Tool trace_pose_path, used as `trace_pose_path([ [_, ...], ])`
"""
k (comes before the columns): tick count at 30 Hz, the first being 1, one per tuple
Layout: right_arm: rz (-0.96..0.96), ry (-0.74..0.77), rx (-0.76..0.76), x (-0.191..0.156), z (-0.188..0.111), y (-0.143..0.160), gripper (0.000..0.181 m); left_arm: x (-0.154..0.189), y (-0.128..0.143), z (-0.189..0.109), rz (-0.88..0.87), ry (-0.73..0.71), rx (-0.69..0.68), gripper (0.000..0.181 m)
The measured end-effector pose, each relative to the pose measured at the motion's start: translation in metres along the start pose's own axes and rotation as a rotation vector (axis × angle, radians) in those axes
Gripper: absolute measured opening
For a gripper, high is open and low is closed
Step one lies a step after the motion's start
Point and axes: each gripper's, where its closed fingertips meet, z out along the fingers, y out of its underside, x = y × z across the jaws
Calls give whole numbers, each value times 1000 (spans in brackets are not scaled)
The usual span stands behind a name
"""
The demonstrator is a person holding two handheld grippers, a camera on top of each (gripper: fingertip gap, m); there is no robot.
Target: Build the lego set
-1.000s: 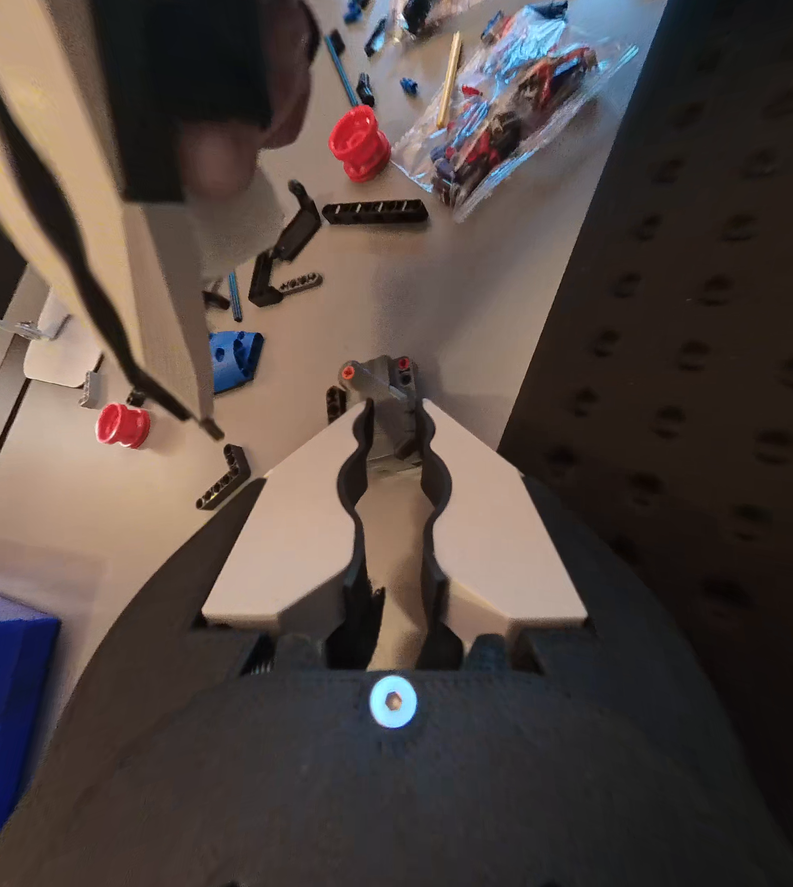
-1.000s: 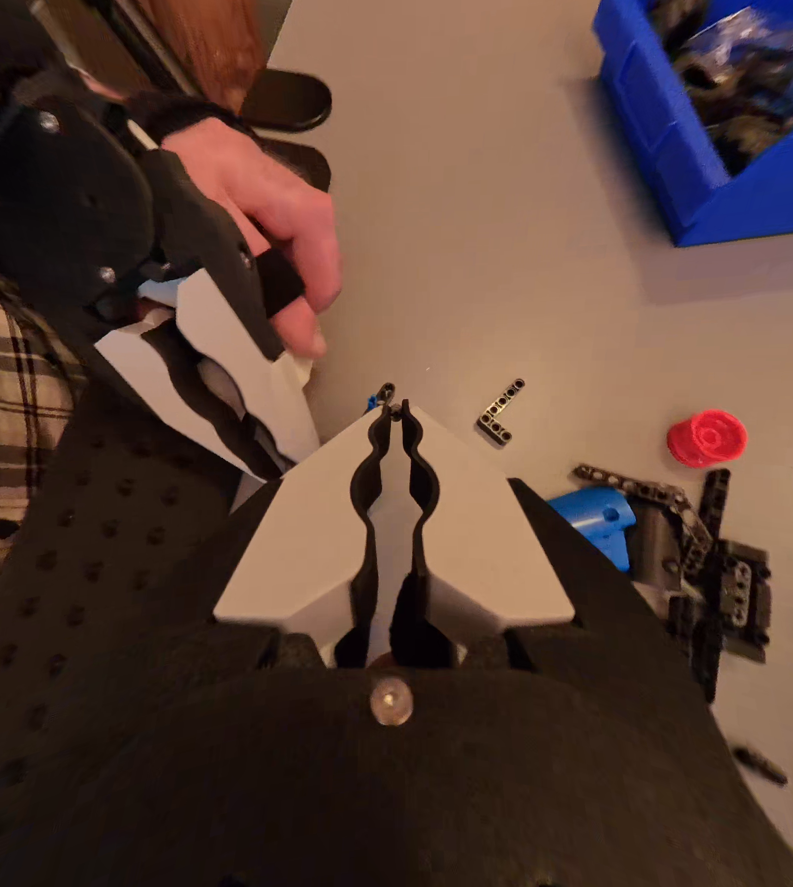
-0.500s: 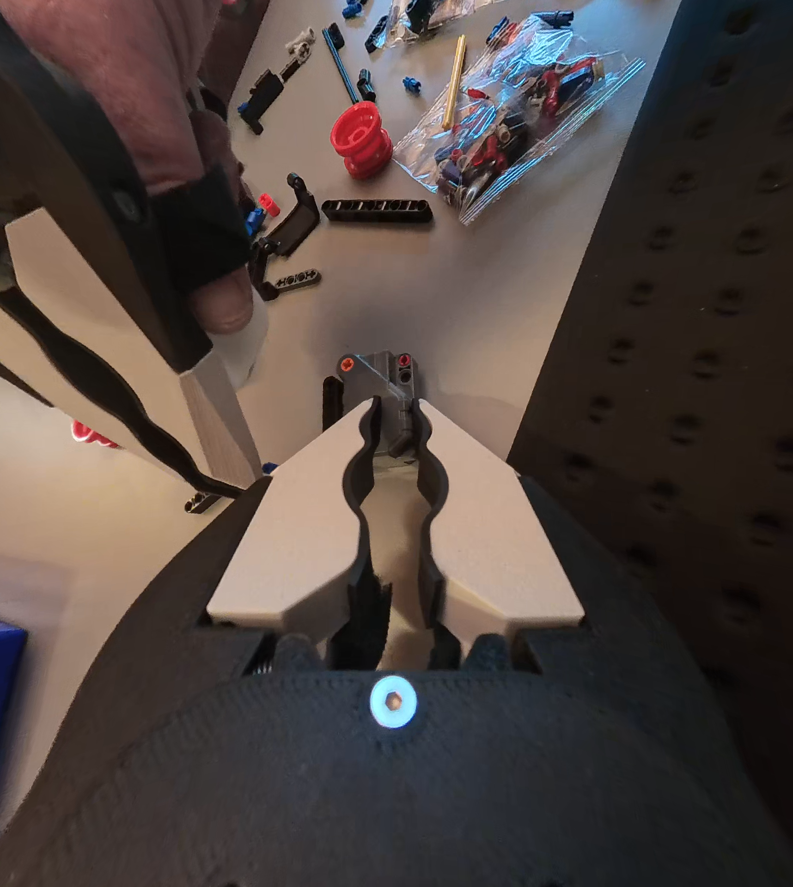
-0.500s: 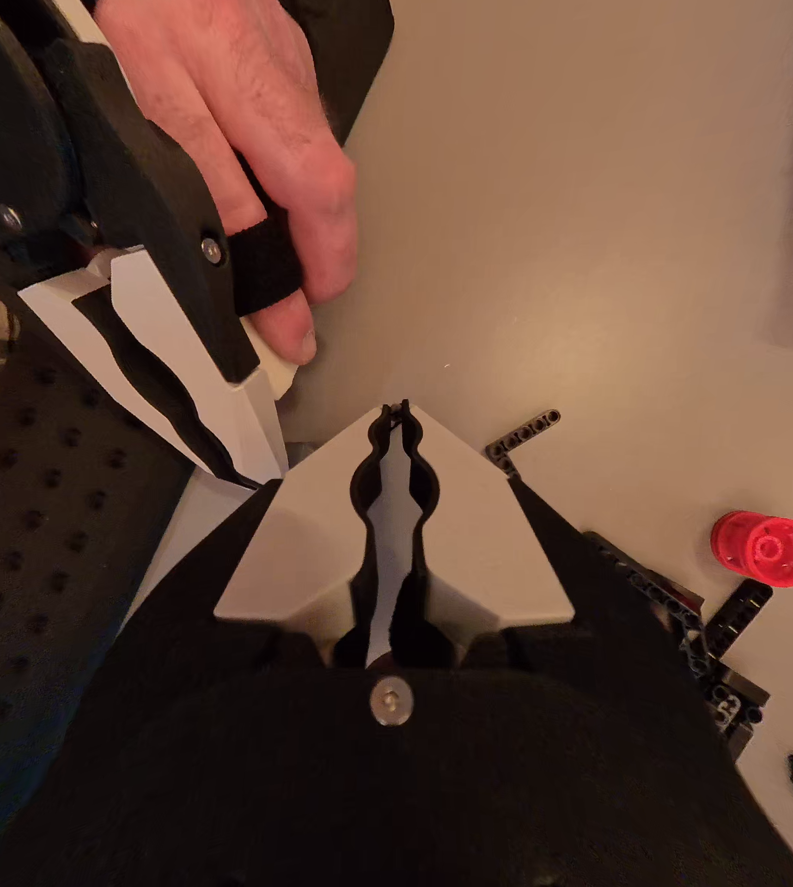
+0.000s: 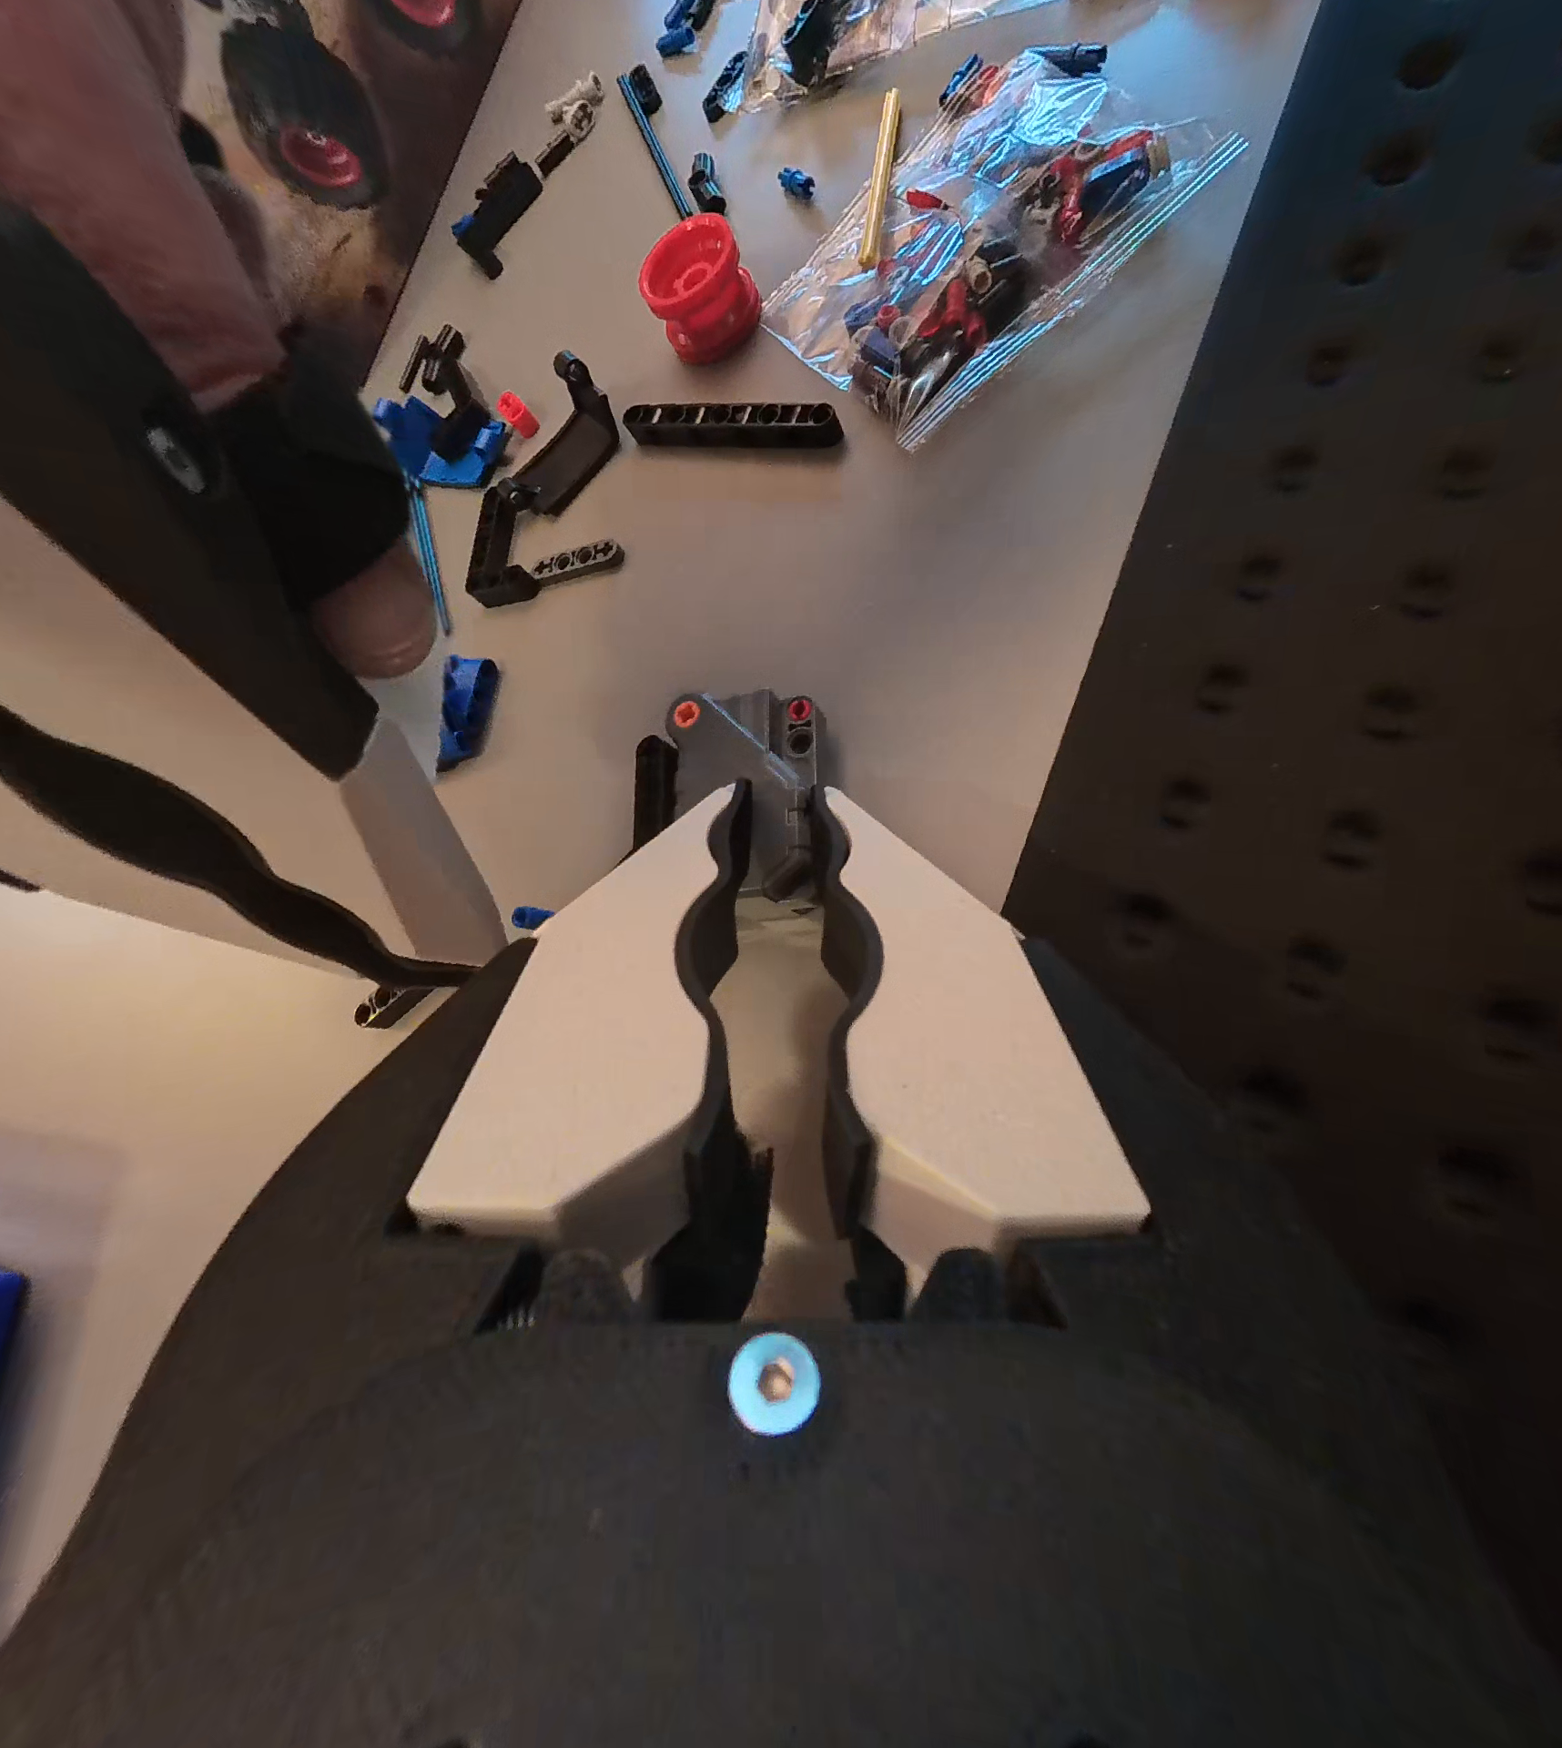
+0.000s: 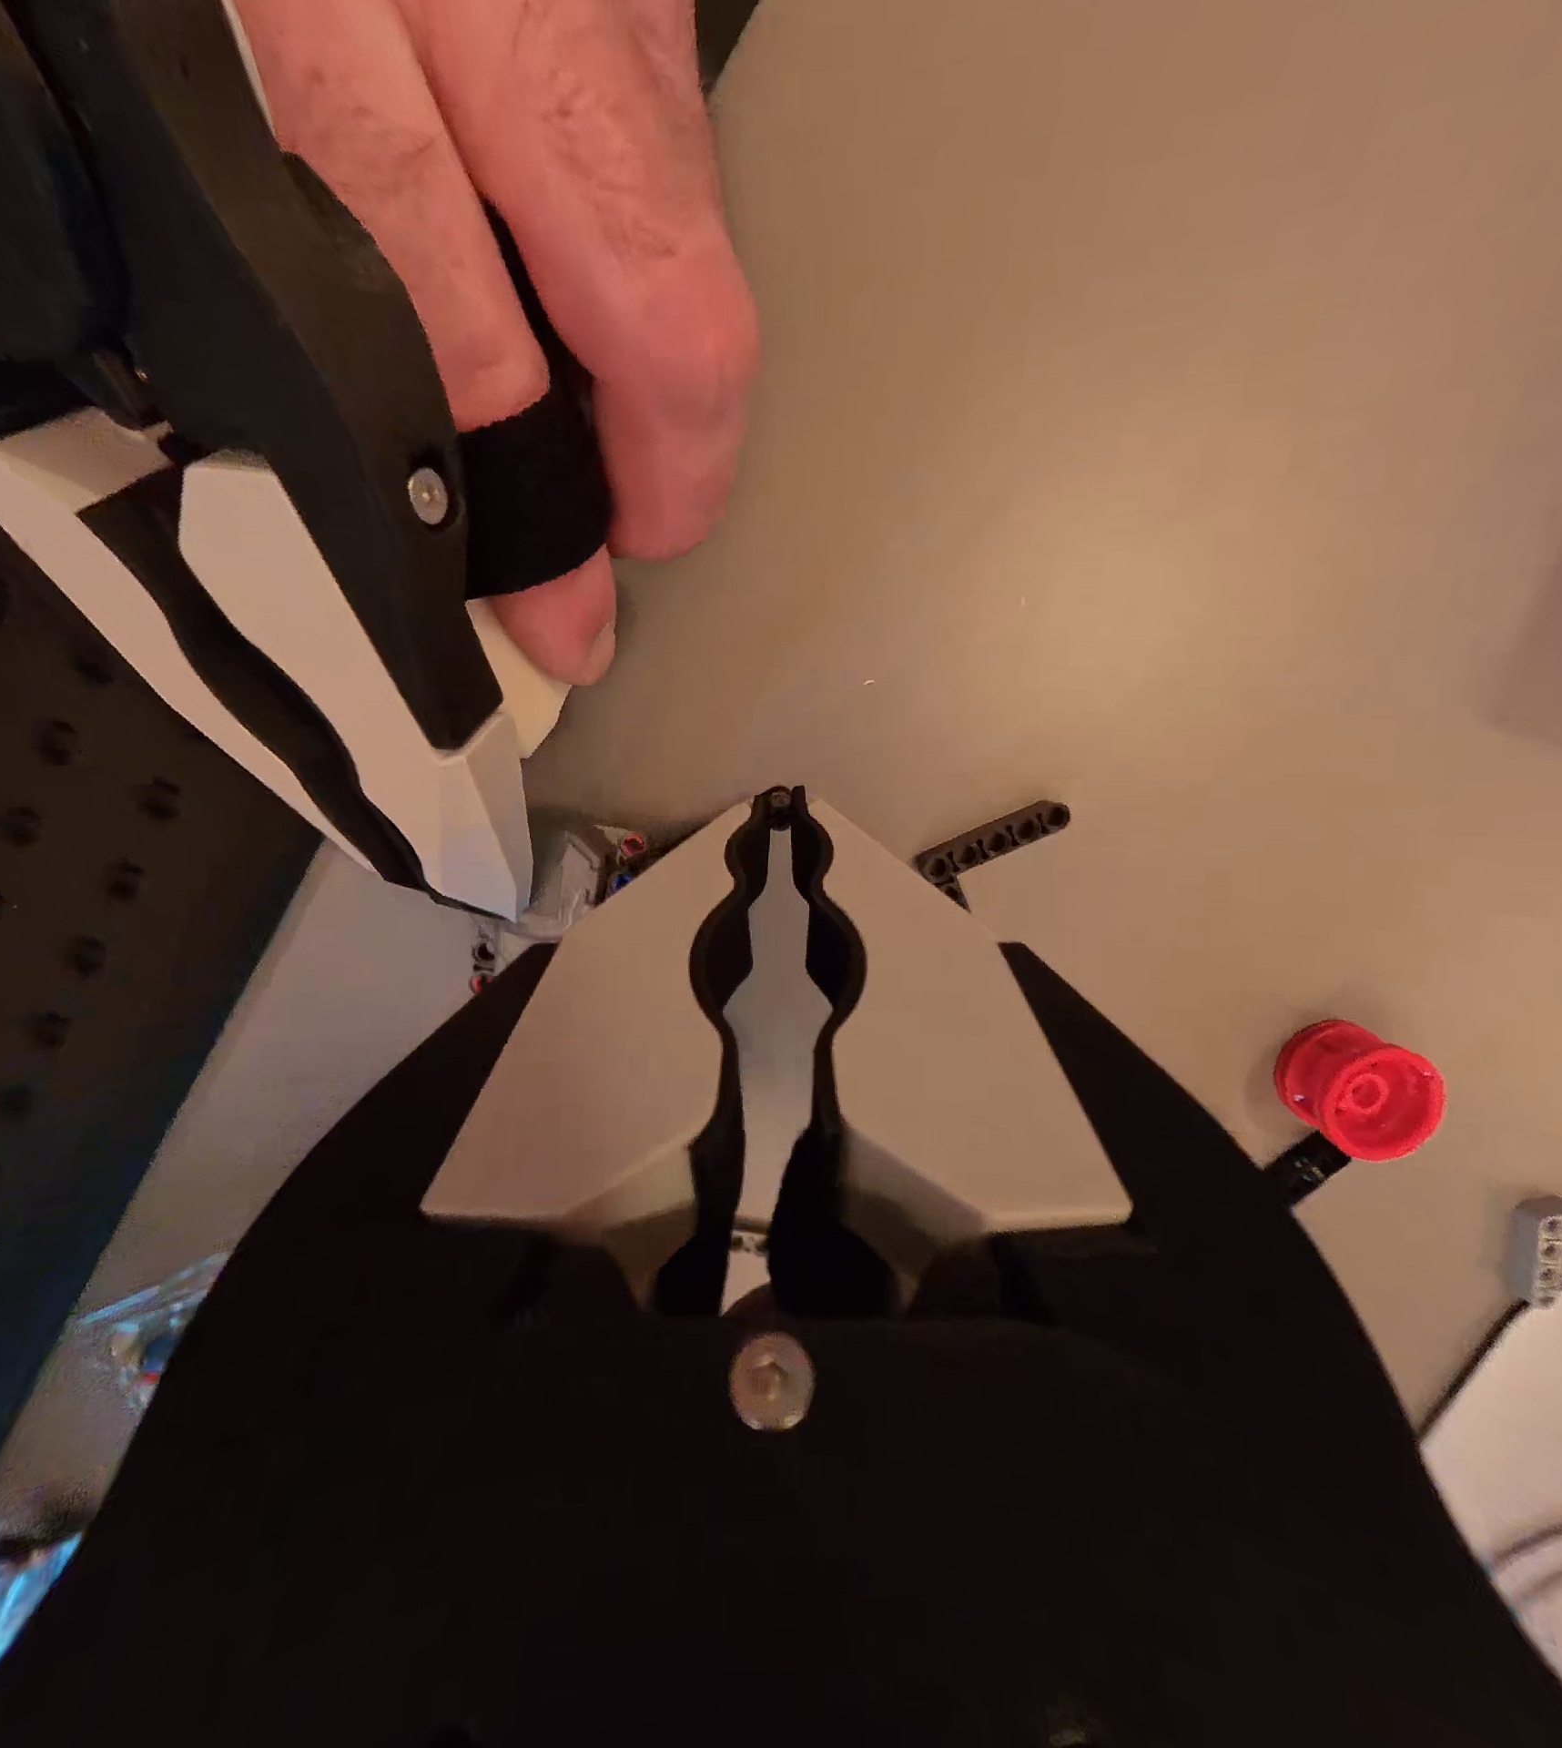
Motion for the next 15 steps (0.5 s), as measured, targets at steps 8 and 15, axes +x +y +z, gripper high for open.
trace_pose_path([
  [8, -173, -111, -124, 0, -1, 5, 2, 1, -1, 1, 2, 32, 18, 10],
  [15, -290, -182, -146, 0, -3, 11, 2, 2, -2, 1, 9, 73, 38, 10],
])
